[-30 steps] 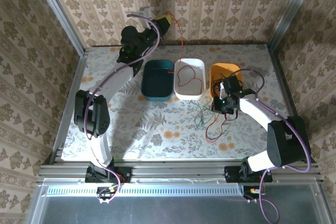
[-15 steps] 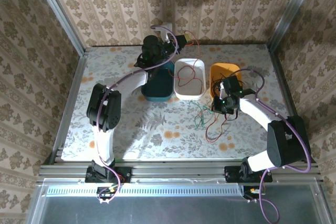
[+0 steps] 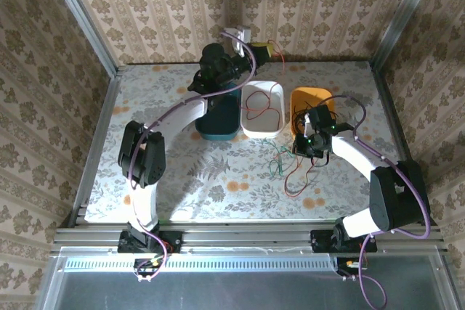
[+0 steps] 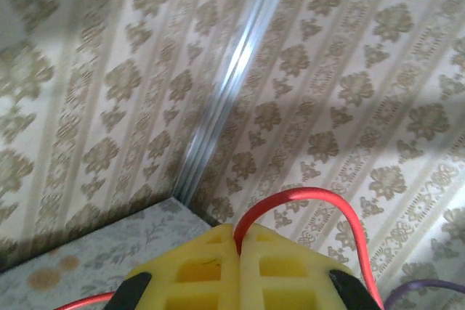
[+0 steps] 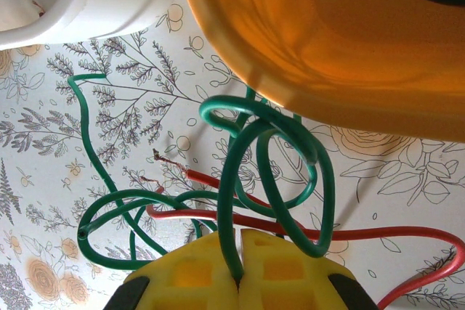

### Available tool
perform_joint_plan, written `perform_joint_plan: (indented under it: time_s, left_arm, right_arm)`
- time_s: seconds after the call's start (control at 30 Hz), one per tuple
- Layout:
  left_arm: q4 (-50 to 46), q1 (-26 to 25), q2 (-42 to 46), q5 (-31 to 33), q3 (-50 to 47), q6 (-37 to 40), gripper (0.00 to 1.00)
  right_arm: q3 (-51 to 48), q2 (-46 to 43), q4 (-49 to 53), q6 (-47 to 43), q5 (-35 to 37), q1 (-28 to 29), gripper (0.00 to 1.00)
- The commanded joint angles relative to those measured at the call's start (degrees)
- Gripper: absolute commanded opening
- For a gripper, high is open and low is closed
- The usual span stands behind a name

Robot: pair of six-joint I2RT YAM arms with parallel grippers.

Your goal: Untangle the cables

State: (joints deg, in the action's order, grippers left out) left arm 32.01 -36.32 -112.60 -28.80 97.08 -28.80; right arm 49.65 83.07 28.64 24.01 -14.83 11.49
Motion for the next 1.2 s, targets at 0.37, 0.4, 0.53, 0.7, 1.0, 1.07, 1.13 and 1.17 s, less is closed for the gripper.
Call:
perform_joint_plan:
  time_s: [0.37,0.4,0.53,0.7,1.0,1.07,1.13,1.17]
  left_arm:
    - [2.15,0.46,2.29,0.68,-4.29,-1.64,0.00]
    - [2.71,1.03,2.50,1.22,-5.28,-2.44,0.00]
    - [3.58,2.72,3.51,3.64,-7.63,-2.68,0.00]
    - [-0.92,4.56,3.46,11.23,-6.81,-1.03,0.00]
    - [-28.04,2.19,-4.83,16.08,5.60,6.83,0.00]
    - [-30.25,1.56,-6.60,15.49,6.86,6.38,0.00]
    - [-32.70,1.34,-8.54,15.43,8.47,4.77,0.00]
    - [-33.54,1.37,-9.31,15.35,8.87,4.02,0.00]
  right_arm:
    - [-0.34,-0.98,0.79,-0.63,-0.16,-0.44,0.00]
    - [-0.34,-0.98,0.80,-0.71,-0.20,-0.49,0.00]
    - [-0.25,-0.72,0.89,-0.79,-0.21,-0.46,0.00]
    - [-0.03,-0.54,0.77,-0.74,-0.51,-0.43,0.00]
    - [0.10,-1.33,1.32,-0.72,-0.11,-0.47,0.00]
    - [0.15,-1.18,1.41,-0.80,-0.12,-0.43,0.00]
    - [0.40,-0.97,1.55,-0.89,-0.29,-0.46,0.00]
    - [0.48,-0.89,1.67,-0.96,-0.29,-0.45,0.00]
